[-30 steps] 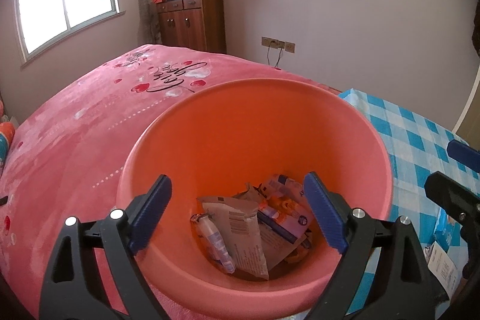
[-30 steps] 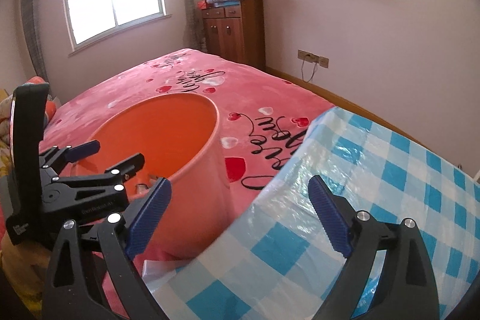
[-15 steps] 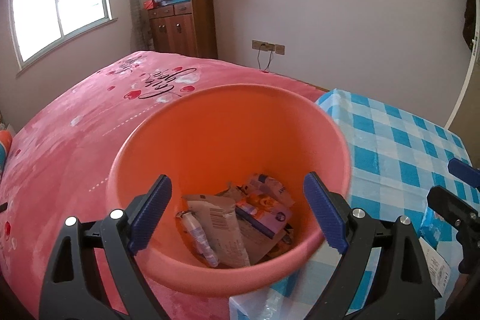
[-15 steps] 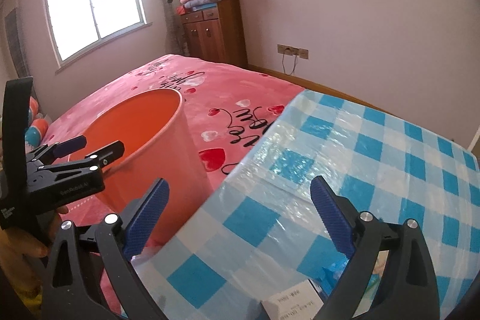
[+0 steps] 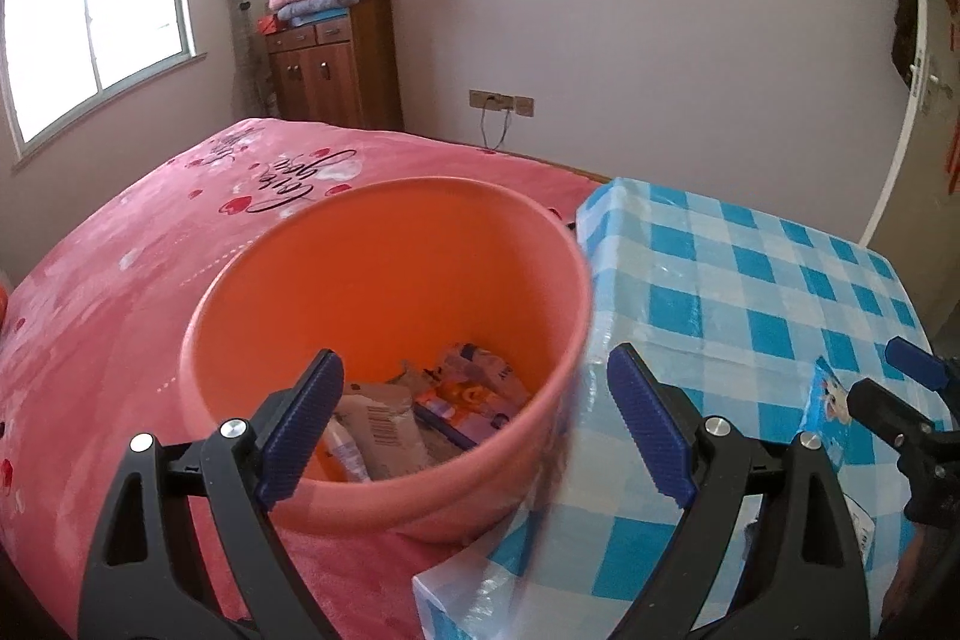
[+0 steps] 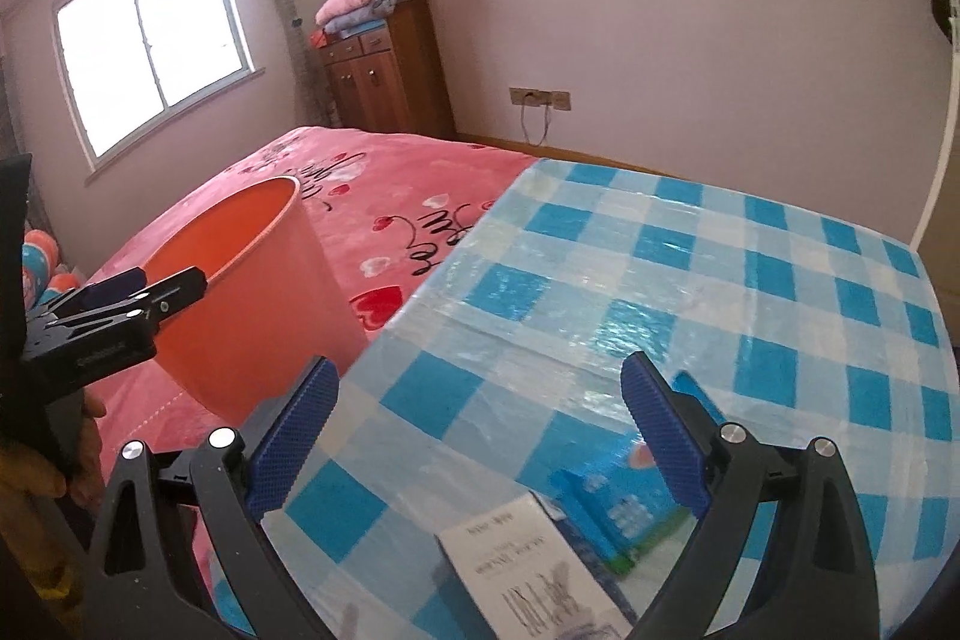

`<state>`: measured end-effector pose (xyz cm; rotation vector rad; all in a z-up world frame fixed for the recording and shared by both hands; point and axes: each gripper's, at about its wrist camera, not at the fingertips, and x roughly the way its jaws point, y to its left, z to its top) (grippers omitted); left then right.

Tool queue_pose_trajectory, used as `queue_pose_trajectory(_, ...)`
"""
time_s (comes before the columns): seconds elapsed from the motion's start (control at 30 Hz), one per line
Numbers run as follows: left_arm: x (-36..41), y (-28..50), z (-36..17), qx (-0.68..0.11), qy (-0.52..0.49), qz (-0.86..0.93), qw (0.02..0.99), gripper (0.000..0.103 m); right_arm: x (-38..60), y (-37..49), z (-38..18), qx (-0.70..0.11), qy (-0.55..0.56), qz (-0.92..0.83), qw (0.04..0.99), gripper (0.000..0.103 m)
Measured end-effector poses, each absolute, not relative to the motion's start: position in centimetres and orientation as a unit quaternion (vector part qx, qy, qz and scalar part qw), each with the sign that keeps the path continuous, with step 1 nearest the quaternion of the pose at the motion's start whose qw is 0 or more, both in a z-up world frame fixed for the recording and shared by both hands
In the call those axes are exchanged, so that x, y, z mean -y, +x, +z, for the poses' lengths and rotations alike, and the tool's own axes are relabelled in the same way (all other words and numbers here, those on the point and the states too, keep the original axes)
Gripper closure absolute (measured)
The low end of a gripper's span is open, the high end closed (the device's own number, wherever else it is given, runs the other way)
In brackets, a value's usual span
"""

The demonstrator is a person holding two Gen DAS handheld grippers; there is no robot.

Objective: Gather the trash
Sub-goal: 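Move both open tools back over the remaining items on the table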

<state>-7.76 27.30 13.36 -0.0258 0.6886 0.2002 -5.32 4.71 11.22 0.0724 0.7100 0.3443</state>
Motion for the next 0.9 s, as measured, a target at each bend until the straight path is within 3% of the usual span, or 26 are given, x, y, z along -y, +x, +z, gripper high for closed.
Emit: queue_pose_trajectory(0.9,-17.9,-10.7,11.7,-0.346,0.028,0.021,0.938,0.013,4.3,-10.2,7.5,-0.322,0.074,0.12,0.936,0.006)
